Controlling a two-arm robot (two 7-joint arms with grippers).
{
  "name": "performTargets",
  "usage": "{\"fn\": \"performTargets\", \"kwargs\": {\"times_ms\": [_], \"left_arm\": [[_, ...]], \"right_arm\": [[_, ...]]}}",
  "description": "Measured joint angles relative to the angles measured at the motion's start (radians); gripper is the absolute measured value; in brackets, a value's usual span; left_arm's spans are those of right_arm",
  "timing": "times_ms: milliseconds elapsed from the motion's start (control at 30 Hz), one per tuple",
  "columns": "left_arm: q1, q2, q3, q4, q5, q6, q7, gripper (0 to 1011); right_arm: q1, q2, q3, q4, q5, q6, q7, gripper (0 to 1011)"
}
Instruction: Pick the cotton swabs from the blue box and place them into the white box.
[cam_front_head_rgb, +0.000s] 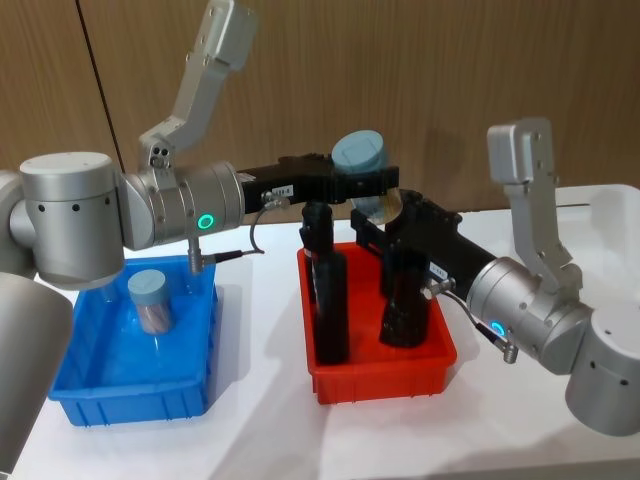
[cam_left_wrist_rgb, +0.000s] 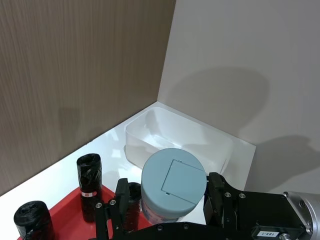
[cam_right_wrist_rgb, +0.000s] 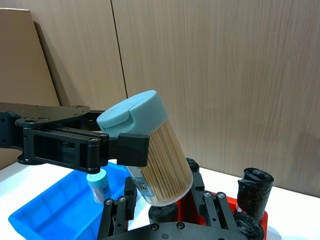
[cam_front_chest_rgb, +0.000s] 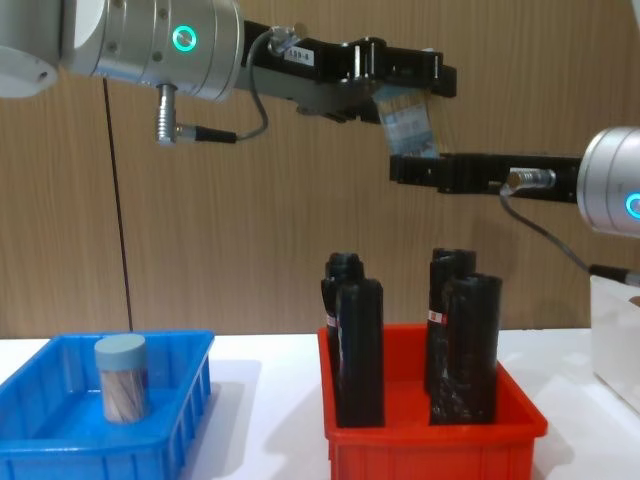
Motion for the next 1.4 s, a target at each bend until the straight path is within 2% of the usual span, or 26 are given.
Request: {"fn": "performTargets", "kwargs": {"times_ms": [367,667,1000,1400], "left_arm": [[0.000,0.000,0.000,0.000,0.000,-0.001,0.000,1003],[0.000,0.000,0.000,0.000,0.000,-0.001,0.001,1003],[0.000,0.000,0.000,0.000,0.000,-0.001,0.001,1003],[0.000,0.000,0.000,0.000,0.000,-0.001,0.001,1003]], "right_arm": [[-0.016,0.003,0.000,0.000,0.024,-0.043,-0.010,668],[-0.032,-0.002,-0.001,0.031,0.054,-0.129,-0.023,668],[-0.024,-0.018,-0.006,0.093,0.060,-0.211,-0.032,668],[-0.016,-0.026,-0.006,0.141,0.054,-0.271,-0.042,668]]}}
